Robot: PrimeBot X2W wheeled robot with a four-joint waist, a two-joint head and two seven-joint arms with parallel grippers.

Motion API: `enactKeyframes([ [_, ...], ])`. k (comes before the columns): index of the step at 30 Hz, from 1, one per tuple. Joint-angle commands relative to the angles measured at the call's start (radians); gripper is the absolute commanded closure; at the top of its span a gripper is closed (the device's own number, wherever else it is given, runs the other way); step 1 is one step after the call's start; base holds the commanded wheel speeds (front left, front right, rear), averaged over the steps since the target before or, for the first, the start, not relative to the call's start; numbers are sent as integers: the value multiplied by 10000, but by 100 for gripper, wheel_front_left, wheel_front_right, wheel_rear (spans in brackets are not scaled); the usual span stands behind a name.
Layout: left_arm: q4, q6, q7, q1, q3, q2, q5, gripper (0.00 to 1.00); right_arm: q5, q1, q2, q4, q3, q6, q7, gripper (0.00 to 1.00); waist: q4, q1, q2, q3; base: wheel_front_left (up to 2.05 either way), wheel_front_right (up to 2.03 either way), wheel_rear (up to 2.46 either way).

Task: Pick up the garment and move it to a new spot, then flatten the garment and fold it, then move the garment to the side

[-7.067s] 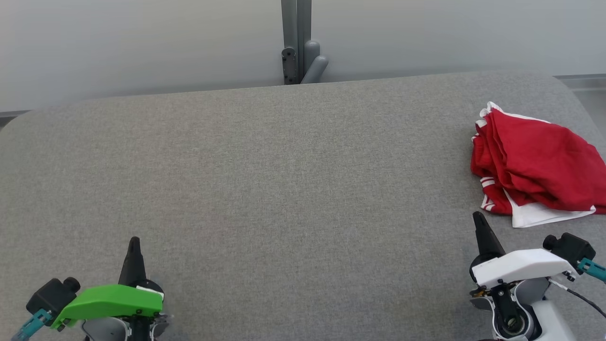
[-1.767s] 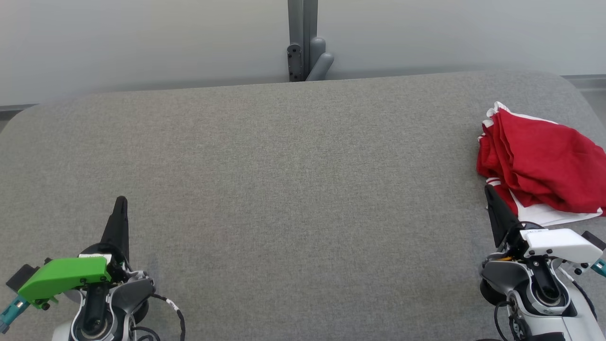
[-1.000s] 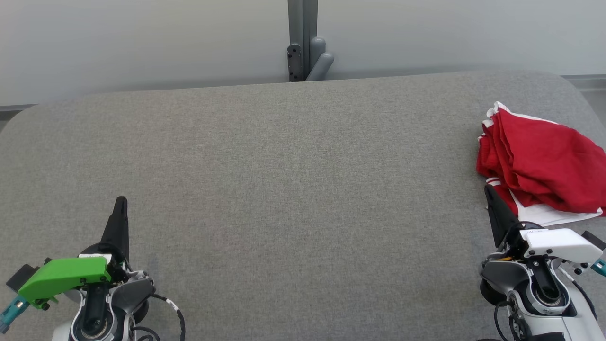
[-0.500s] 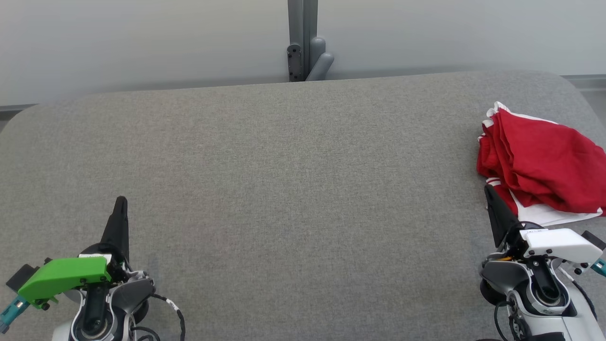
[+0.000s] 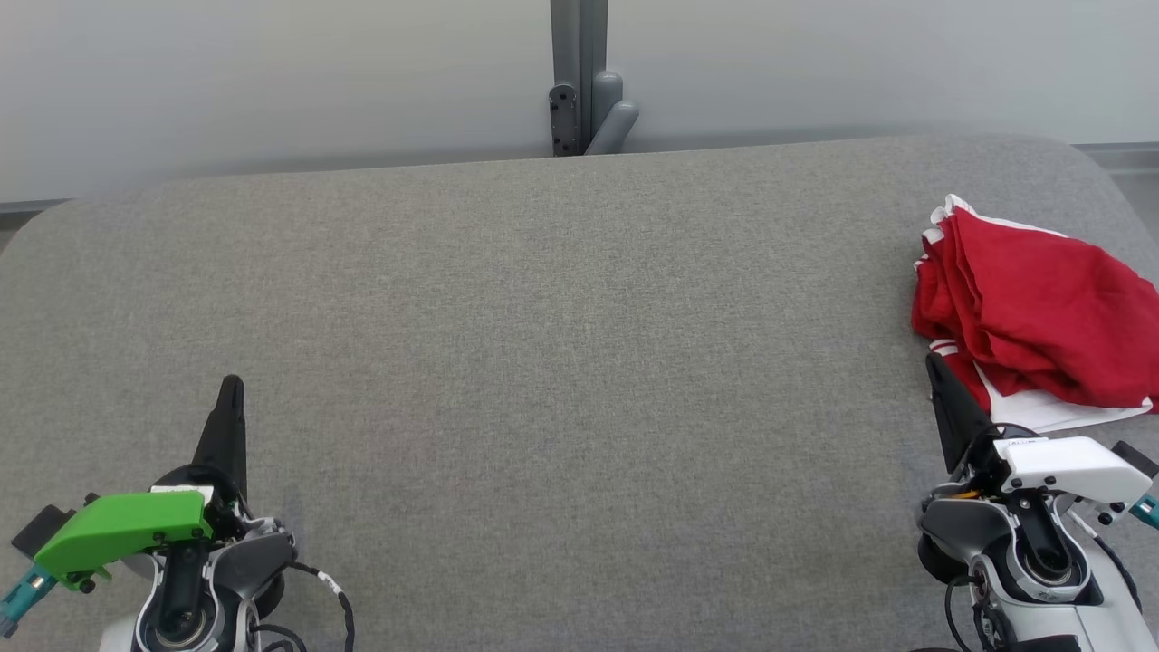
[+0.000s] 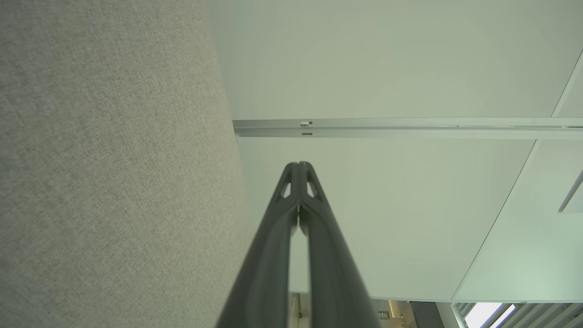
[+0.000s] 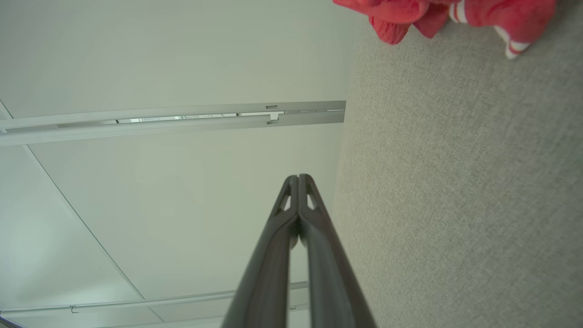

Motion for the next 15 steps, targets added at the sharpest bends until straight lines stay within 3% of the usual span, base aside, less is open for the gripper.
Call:
enactKeyframes([
  [1,-4,-36,20,-114,4,63,-16,100,74,-31,-74,-34,-1,4,-32,100,0,0,0,0,0,0,0],
  [15,-4,-36,20,-114,4,63,-16,100,96,-28,-88,-35,15,4,-39,100,0,0,0,0,0,0,0],
])
